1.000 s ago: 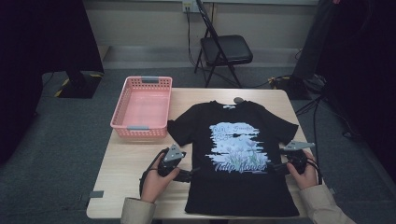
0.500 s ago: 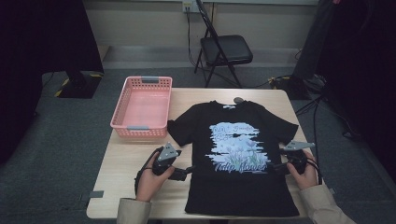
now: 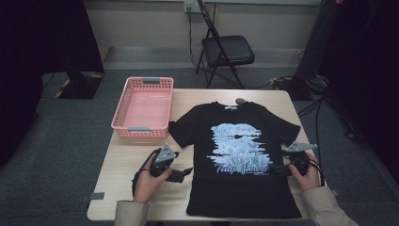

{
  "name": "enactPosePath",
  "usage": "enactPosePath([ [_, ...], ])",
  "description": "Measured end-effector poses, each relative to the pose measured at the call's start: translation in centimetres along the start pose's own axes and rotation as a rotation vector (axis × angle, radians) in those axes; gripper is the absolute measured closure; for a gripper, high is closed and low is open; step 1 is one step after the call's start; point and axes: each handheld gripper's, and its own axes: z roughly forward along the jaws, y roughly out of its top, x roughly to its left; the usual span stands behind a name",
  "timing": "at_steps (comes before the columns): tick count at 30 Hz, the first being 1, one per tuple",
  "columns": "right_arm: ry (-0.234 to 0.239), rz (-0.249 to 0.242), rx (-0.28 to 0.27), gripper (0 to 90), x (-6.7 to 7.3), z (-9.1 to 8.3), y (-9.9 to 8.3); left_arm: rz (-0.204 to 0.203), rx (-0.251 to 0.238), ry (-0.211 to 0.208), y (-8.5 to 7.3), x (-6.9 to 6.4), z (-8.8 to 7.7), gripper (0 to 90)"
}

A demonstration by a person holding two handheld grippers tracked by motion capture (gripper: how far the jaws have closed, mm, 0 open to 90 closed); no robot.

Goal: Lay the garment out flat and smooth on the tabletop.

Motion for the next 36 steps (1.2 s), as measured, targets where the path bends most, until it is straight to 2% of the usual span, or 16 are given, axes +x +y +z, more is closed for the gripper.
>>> enactPosePath([
  [8, 0.001, -0.002, -0.001, 8.2, 0.0, 0.0, 0.0, -0.014, 0.0, 0.013, -0.4, 0.6, -0.5, 16.3],
  [23, 0.003, -0.003, 0.0, 8.2, 0.0, 0.0, 0.0, -0.015, 0.006, 0.038, -0.9, 1.4, -1.3, 16.3],
  [36, 0.004, -0.004, -0.001, 8.2, 0.0, 0.0, 0.0, -0.038, 0.002, 0.066, -1.6, 2.4, -2.2, 16.3],
])
